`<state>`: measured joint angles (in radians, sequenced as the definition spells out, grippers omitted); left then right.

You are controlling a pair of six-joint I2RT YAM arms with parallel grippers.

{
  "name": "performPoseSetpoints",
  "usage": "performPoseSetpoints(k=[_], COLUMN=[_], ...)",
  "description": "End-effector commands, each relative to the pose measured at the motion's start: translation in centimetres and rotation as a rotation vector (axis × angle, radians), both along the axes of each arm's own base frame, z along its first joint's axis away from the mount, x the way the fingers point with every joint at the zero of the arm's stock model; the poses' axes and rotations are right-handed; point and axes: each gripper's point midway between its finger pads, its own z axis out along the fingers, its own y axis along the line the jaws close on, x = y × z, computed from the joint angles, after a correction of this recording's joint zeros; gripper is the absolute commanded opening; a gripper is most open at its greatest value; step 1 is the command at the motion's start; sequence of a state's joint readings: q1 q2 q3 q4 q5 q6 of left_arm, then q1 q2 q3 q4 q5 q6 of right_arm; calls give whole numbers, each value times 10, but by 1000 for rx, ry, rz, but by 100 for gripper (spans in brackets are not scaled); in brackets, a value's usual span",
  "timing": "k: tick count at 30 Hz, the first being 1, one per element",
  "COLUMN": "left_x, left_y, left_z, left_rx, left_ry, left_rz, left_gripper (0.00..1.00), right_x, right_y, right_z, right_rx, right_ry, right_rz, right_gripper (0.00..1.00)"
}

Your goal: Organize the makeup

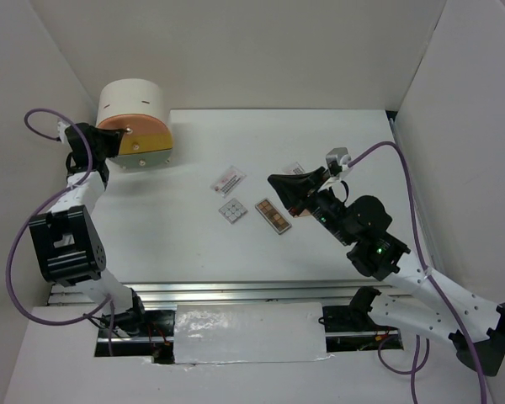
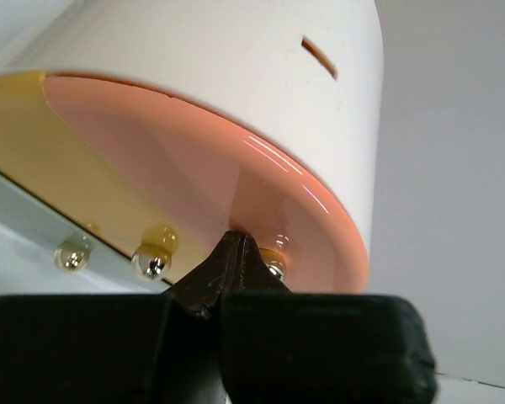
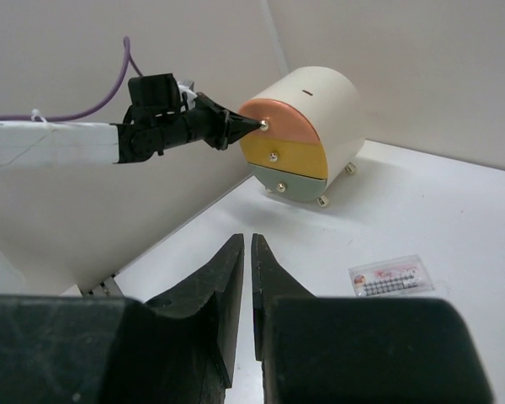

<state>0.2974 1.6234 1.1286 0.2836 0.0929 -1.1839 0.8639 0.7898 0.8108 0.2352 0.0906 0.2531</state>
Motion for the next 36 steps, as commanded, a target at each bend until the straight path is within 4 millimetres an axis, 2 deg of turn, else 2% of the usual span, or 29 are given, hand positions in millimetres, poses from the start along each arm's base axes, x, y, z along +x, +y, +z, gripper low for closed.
performPoseSetpoints(k=[1, 4, 8, 10, 15, 16, 18, 19, 20, 21, 23, 24, 29, 34, 36], left_x=[22, 24, 17, 8, -27, -35, -37, -38, -34, -30, -23, -19, -4, 4, 8], left_y=[3, 5, 9, 2, -22, -26, -27, -28, -29, -31, -29, -29, -23, -23, -20], left_z=[25, 25, 26, 19, -11, -26, -32, -44, -41, -48, -42, -47, -51, -46, -47], left_rx=[39, 38, 64, 51, 14, -3, -8, -14, -11, -17, -1, 1, 29, 44, 49], left_ry=[-98, -97, -78, -52, -20, 2, -8, 7, -21, -16, -63, -63, -85, -126, -133], left_rz=[-17, -12, 19, 2, 13, 17, 25, 20, 11, -5, -7, -7, -5, -21, -20], left_gripper=[0, 0, 2, 17, 43, 45, 46, 46, 46, 45, 43, 44, 61, 64, 61], right_x=[1, 1, 1, 1, 0, -1, 0, 1, 0, 0, 0, 0, 1, 5, 6], right_y=[1, 2, 6, 8, 12, 12, 10, 9, 7, 6, 4, 4, 5, 10, 13], right_z=[3, 2, 2, -1, -4, -6, -6, -9, -7, -9, -8, -10, -12, -16, -17], right_rx=[-3, -6, -10, -11, -7, -14, -13, -19, -15, -14, -6, -11, -22, -35, -43], right_ry=[-6, -4, -2, 3, 7, 9, 8, 9, 2, -1, -13, -14, -18, -10, -7], right_rz=[2, 6, 20, 29, 48, 50, 37, 30, 28, 23, 17, 17, 17, 21, 28], right_gripper=[15, 16, 17, 20, 23, 23, 24, 24, 24, 24, 25, 26, 31, 32, 32])
